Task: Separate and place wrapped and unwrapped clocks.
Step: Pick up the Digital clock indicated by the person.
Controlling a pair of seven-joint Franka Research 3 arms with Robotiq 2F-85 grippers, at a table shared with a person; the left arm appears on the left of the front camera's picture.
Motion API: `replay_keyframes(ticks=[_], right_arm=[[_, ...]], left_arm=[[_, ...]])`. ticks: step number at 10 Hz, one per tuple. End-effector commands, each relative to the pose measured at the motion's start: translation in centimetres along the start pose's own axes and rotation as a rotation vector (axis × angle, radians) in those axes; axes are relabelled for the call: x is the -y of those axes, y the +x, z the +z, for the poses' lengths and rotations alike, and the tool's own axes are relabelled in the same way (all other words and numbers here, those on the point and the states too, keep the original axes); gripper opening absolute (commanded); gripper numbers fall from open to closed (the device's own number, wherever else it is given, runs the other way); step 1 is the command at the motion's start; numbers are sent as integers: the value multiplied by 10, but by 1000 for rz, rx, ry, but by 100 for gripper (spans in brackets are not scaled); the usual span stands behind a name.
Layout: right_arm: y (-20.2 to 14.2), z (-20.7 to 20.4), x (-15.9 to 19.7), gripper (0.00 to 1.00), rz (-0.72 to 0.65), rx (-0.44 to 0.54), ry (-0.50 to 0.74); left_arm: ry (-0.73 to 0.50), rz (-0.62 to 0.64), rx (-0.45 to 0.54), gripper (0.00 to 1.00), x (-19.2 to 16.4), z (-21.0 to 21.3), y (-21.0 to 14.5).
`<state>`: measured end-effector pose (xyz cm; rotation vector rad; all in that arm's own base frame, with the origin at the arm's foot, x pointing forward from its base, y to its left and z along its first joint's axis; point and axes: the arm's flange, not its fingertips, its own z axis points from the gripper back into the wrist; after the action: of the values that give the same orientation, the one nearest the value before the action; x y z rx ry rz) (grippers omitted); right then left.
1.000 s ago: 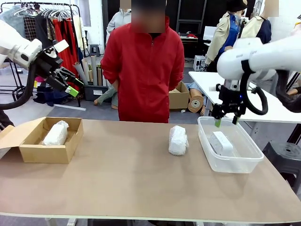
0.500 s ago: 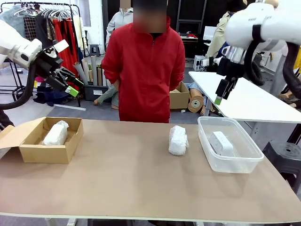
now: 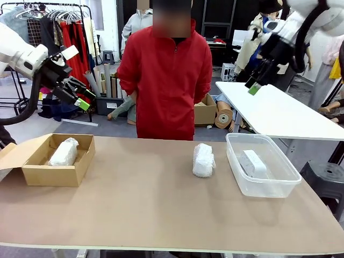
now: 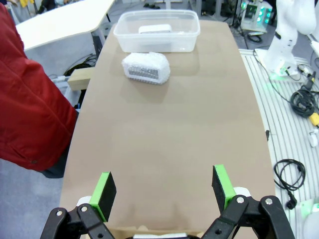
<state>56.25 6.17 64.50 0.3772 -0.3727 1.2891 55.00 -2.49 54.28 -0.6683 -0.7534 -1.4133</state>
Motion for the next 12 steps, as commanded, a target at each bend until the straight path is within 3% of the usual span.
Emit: replay_keyframes(ticks=[1, 3, 6, 9, 12], right_arm=[[-20, 20, 4, 100, 126, 87, 52], [-41, 30, 7, 100, 192, 196, 42], [-73, 7, 8, 100, 187, 396, 28], [-94, -28, 2, 100, 100, 466, -19], [-109, -55, -1, 100, 51, 453, -85]], left_arm=[[-5, 3, 3, 100, 1, 1, 0], [-5, 3, 3, 100, 1, 1, 0], [-5, 3, 3, 100, 1, 1, 0], [-5, 3, 3, 100, 1, 1, 0], [-5, 3, 3, 100, 1, 1, 0]])
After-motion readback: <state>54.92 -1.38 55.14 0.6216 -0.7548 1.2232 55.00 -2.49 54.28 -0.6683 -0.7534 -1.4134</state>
